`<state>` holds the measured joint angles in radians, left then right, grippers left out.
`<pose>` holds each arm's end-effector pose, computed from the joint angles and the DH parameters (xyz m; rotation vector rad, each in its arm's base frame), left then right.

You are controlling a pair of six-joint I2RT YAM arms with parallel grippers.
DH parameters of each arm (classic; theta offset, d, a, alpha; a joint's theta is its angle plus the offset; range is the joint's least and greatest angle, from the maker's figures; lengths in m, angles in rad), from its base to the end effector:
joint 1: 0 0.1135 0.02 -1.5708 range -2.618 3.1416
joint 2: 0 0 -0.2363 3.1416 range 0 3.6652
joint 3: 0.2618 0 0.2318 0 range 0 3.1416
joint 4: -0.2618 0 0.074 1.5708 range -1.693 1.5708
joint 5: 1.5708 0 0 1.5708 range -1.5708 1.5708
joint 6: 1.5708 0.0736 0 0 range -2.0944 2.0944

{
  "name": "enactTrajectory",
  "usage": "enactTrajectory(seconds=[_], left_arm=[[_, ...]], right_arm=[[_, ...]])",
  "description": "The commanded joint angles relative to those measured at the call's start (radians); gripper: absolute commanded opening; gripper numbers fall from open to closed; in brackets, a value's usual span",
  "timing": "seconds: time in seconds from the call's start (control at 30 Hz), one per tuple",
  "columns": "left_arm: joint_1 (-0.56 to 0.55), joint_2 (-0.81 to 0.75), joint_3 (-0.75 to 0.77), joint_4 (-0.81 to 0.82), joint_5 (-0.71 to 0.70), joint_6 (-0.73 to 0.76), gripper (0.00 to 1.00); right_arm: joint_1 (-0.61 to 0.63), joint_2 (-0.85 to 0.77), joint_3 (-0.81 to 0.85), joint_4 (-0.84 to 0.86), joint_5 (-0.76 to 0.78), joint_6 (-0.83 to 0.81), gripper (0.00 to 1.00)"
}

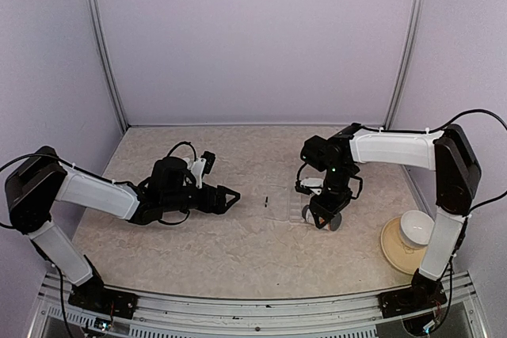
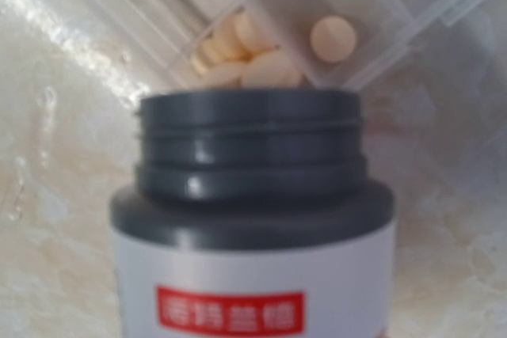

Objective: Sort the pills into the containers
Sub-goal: Pour the pill into the compartment of the pill container.

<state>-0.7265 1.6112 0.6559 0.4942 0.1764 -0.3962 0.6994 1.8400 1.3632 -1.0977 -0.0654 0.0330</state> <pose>0.2448 -0.2348 0.1363 0.4670 2.0892 -0.8653 0.2332 0.2024 0.1444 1.0181 -2.9422 -0.0930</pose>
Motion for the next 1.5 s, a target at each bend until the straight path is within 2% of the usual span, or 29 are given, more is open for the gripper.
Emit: enactTrajectory(seconds=[0.0, 0.97, 1.47], left_arm=[[0.006, -0.002, -0.007, 0.021, 0.008, -0.001, 0.99], [0.006, 0.000, -0.007, 0.026, 0.014, -0.004, 0.99], [0.006, 0.006, -0.006, 0.026, 0.012, -0.002, 0.99]], right_arm=[[0.003, -0.030, -0.013, 0.002, 0.024, 0.020, 0.17], [0.031, -0.121, -0.152, 0.185, 0.018, 0.037, 0.15], [0.060, -0.198, -0.253, 0.314, 0.076, 0.072, 0.15]])
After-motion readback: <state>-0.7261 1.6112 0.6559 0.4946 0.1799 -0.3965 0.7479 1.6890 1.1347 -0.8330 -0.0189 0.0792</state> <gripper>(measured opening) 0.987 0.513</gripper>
